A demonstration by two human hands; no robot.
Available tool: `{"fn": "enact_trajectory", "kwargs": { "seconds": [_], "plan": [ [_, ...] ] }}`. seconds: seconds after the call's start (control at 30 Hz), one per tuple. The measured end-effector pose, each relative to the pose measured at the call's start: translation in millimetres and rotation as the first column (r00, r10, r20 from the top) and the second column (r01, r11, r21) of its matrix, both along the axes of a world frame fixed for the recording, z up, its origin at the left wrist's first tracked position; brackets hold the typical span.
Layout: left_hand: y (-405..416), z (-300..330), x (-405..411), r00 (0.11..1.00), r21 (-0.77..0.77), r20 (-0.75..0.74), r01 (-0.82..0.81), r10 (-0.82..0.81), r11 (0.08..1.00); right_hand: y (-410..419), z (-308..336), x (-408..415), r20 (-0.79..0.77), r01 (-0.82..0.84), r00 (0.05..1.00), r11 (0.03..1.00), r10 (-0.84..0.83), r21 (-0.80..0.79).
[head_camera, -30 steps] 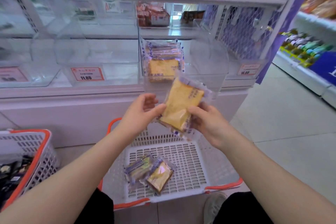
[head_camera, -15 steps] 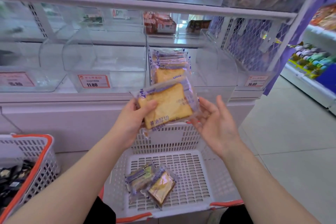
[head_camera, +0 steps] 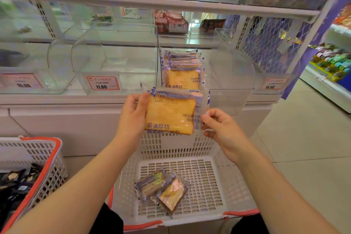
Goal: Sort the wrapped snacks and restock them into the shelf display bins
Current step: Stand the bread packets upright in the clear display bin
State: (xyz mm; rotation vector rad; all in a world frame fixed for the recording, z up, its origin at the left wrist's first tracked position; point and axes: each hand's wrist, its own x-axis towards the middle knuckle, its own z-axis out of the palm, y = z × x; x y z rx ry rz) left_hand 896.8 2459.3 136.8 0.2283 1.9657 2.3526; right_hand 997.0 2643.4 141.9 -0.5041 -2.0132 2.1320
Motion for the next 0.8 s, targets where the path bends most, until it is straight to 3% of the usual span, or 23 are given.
{"fn": "enact_trajectory", "kwargs": {
  "seconds": [0.27, 0.43, 0.53, 0.63, 0.8],
  "plan": [
    [-6.8, 6.8, 1.0, 0.921, 0.28, 0.241, 0.235, -0.305, 0.931, 4.5, -1.6, -2.1, -0.035, 0.034, 0.999, 0.999, -0.036, -0.035],
    [-4.8, 11.4, -4.5, 0.945, 0.381, 0.178, 0.191, -0.275, 0.904, 20.4, 9.3, -7.8, -0.186, 0.161, 0.976, 0.957, -0.117, 0.24],
    [2.5, 18.7, -2.0, 0.932, 0.456, 0.15, 0.23, -0.33, 0.86, 22.3, 9.4, -10.5, -0.21, 0.204, 0.963, 0.966, -0.169, 0.157],
    [5.2, 28.3, -2.9, 0.909, 0.495, 0.147, 0.273, -0.389, 0.825, 22.0, 9.6, -11.5, -0.161, 0.133, 0.98, 0.986, -0.117, 0.095],
    [15.9, 50.8, -14.1, 0.894, 0.606, 0.232, 0.176, -0.383, 0.776, 30.0, 27.6, -22.4, -0.145, 0.172, 0.976, 0.983, -0.162, 0.061]
  ]
}}
